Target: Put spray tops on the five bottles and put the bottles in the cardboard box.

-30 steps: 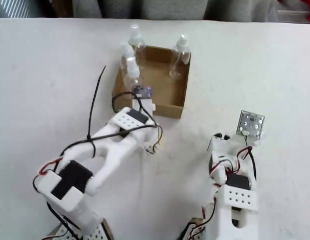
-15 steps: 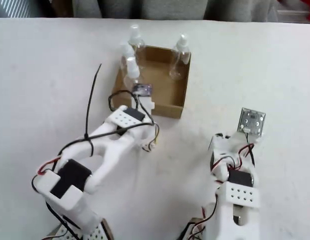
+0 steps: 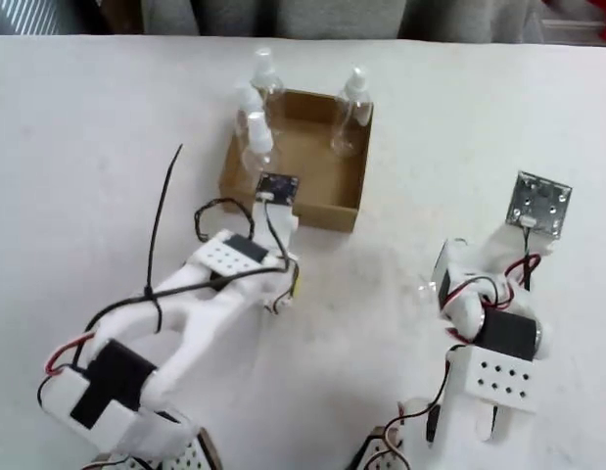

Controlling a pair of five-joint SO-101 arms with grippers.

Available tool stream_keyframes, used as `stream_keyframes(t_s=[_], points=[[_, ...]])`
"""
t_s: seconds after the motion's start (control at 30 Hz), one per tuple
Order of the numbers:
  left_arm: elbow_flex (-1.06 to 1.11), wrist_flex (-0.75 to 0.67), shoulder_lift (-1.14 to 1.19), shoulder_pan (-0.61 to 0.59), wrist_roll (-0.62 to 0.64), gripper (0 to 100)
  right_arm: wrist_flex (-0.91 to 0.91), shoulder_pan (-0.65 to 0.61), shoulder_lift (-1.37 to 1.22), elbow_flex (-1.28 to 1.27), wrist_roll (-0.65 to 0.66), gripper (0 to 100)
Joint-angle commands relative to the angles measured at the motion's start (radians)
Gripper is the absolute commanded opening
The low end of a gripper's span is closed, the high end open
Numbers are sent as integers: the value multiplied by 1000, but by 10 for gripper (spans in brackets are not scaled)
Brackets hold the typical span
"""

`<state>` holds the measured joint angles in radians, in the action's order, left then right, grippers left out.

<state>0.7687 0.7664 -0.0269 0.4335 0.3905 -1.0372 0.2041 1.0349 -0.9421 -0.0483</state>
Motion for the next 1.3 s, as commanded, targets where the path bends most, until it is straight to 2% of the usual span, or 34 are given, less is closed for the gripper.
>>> stream_keyframes(t_s=[0.0,0.13,0.47,0.63,0.77,1.03,1.27], points=[[6,-28,-64,13,-9,20,-108,8,-2,127,52,41],[6,-26,-64,13,-9,20,-220,16,-96,232,81,41],[9,-29,-64,13,-9,20,-472,130,-559,511,87,44],[6,-31,-64,13,-9,20,-472,216,-661,549,92,45],[12,-71,-62,13,-9,20,-478,251,-665,543,143,45],[14,-72,-62,13,-9,20,-484,372,-662,543,158,45],[14,-68,-62,10,-9,20,-536,460,-665,535,420,42]])
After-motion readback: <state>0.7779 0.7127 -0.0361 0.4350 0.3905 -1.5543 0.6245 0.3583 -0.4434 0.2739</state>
